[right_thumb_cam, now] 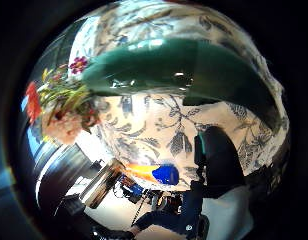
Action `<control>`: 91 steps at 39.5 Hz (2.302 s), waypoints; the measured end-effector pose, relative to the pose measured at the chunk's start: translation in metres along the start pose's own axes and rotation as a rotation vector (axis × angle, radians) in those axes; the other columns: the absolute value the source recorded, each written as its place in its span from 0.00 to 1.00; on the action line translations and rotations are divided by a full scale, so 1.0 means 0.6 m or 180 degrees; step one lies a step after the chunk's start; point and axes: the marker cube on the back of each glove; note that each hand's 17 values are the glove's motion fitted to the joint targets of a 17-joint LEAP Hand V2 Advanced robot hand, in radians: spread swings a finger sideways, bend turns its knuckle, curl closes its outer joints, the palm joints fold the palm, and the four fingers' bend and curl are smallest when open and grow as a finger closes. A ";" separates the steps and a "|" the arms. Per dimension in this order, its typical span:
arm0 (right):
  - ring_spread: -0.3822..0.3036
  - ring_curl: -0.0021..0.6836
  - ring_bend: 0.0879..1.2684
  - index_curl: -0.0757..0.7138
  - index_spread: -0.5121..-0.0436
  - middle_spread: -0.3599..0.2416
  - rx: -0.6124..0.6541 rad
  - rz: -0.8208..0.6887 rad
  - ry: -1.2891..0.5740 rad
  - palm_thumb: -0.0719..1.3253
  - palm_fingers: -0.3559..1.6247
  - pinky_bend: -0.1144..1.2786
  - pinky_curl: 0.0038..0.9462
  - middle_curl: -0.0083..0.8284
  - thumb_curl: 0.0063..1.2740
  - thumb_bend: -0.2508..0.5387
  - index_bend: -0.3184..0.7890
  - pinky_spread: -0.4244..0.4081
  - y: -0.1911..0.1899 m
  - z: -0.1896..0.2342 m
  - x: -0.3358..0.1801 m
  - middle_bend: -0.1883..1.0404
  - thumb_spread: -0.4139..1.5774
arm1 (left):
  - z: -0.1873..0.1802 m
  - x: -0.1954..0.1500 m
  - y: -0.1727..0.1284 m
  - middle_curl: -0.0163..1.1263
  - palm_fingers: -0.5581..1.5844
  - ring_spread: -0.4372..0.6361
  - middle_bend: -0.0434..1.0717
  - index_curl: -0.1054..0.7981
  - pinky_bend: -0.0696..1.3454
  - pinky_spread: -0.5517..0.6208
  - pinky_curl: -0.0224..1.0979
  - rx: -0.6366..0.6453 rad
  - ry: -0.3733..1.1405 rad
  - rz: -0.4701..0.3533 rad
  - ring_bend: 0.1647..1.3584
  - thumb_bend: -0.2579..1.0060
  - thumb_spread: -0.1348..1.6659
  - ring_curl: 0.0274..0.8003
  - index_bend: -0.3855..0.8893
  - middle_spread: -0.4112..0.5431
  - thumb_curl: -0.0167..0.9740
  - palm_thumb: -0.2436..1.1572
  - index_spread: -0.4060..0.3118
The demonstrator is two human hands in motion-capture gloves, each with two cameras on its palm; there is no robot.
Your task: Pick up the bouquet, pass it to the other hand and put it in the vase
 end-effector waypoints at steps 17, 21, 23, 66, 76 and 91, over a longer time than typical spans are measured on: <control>0.39 0.50 0.46 0.35 0.68 0.47 0.0094 -0.0238 -0.0127 0.74 0.51 0.47 0.29 0.56 0.37 0.35 0.50 0.79 0.002 0.036 -0.024 0.51 0.75 | 0.010 0.014 0.003 0.27 0.27 0.80 0.20 0.47 0.22 0.86 0.31 -0.0135 -0.0039 0.0085 0.35 0.19 0.70 0.28 0.44 0.73 0.30 0.30 0.50; 0.32 0.53 0.47 0.43 0.64 0.42 0.0115 -0.0238 -0.0170 0.77 0.60 0.37 0.26 0.59 0.38 0.36 0.61 0.72 0.005 0.037 -0.028 0.53 0.74 | 0.013 0.018 -0.001 0.26 0.27 0.79 0.19 0.48 0.22 0.85 0.31 -0.0117 -0.0056 0.0131 0.35 0.19 0.70 0.28 0.44 0.73 0.30 0.31 0.51; 0.30 0.54 0.46 0.47 0.64 0.40 0.0195 -0.0127 -0.0135 0.80 0.62 0.34 0.26 0.60 0.39 0.37 0.65 0.69 0.005 0.032 -0.025 0.53 0.73 | 0.012 0.020 0.000 0.26 0.27 0.79 0.20 0.48 0.22 0.85 0.31 -0.0128 -0.0069 0.0142 0.35 0.19 0.70 0.28 0.44 0.73 0.30 0.31 0.51; 0.28 0.86 0.78 0.82 0.65 0.32 0.1299 -0.1499 -0.3315 0.77 0.88 0.65 0.57 0.83 0.41 0.28 0.71 0.25 0.100 -0.150 -0.144 0.84 0.61 | -0.012 0.080 -0.032 0.25 0.28 0.76 0.19 0.48 0.26 0.81 0.33 -0.0898 0.1751 0.0616 0.37 0.21 0.69 0.30 0.42 0.73 0.29 0.24 0.56; 0.29 0.87 0.79 0.84 0.66 0.33 0.1029 -0.2427 -0.4136 0.77 0.87 0.66 0.58 0.83 0.46 0.28 0.72 0.25 0.206 -0.151 -0.205 0.85 0.54 | -0.048 0.145 -0.093 0.25 0.24 0.83 0.20 0.37 0.40 0.84 0.37 -0.0886 0.3769 0.0447 0.44 0.25 0.72 0.33 0.33 0.85 0.32 0.38 0.68; 0.29 0.86 0.80 0.87 0.65 0.33 0.0795 -0.3121 -0.4274 0.77 0.86 0.66 0.59 0.82 0.51 0.28 0.71 0.26 0.299 -0.098 -0.262 0.86 0.49 | -0.127 0.211 -0.083 0.27 0.26 0.83 0.23 0.30 0.48 0.82 0.38 -0.0861 0.4631 0.0364 0.49 0.24 0.68 0.35 0.38 0.90 0.37 0.52 0.74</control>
